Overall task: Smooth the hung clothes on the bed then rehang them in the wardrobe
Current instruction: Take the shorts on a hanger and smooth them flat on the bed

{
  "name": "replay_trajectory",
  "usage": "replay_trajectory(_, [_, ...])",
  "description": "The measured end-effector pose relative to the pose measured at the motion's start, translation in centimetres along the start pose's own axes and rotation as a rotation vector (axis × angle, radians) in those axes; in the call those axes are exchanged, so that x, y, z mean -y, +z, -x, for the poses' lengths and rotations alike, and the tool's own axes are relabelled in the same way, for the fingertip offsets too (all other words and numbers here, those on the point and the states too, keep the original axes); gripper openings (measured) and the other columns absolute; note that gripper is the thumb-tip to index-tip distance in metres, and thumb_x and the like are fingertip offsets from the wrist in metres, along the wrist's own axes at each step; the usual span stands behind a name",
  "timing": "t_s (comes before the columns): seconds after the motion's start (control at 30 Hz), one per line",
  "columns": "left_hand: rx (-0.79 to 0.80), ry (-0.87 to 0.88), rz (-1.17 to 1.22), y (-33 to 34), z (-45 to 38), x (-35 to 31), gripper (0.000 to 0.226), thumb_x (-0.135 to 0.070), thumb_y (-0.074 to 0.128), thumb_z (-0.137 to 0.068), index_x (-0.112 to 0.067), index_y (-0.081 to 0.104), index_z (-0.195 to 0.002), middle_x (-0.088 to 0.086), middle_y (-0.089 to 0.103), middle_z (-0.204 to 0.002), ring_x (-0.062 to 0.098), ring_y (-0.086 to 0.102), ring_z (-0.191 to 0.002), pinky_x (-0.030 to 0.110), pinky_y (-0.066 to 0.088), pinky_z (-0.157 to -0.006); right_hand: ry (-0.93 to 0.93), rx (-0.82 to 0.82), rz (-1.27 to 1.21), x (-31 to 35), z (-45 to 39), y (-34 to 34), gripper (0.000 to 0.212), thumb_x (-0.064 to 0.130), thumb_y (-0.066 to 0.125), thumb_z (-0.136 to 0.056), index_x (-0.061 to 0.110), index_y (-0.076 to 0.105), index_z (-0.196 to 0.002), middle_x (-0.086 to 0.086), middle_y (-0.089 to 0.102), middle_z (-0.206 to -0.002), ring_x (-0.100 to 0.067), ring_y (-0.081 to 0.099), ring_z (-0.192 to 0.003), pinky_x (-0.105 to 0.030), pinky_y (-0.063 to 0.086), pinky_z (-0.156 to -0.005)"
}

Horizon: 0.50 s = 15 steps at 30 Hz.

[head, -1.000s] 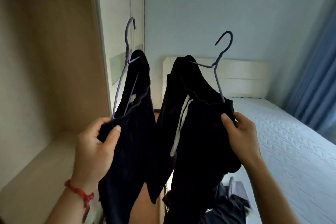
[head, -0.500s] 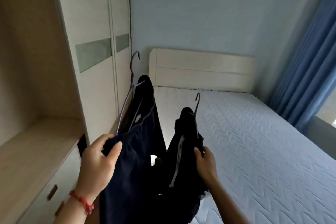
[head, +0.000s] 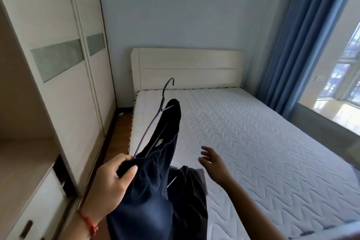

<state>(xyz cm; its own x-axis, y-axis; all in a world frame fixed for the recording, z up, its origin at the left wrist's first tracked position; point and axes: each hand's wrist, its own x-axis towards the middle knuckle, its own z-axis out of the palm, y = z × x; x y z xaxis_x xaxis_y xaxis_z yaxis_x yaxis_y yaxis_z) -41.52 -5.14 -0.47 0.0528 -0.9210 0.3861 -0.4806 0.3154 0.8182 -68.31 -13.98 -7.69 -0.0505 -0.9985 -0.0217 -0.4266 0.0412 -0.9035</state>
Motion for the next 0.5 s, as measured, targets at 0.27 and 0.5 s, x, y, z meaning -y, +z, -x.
replay_trajectory(0.27, [0.193, 0.273, 0.107, -1.6, -5.5, -3.9, 0.028, 0.000, 0.063, -0.080, -0.027, 0.061, -0.076, -0.018, 0.060, -0.057, -0.004, 0.055, -0.055, 0.002, 0.038, -0.054, -0.362, -0.436, 0.089, 8.9, 1.1, -7.2, 0.044, 0.019, 0.051, -0.094, 0.020, 0.040, -0.136, 0.013, 0.046, -0.125, -0.004, 0.045, -0.116, -0.024, 0.037, -0.098])
replay_trajectory(0.5, [0.400, 0.408, 0.194, 1.5, -9.6, -6.6, 0.009, -0.027, 0.061, -0.070, -0.034, 0.063, -0.075, -0.012, 0.063, -0.064, 0.003, 0.057, -0.060, 0.006, 0.041, -0.056, -0.346, -0.722, 0.294, 9.9, 4.1, -14.2, 0.046, 0.013, 0.049, -0.094, 0.014, 0.038, -0.139, -0.007, 0.046, -0.141, -0.020, 0.045, -0.127, -0.030, 0.036, -0.103])
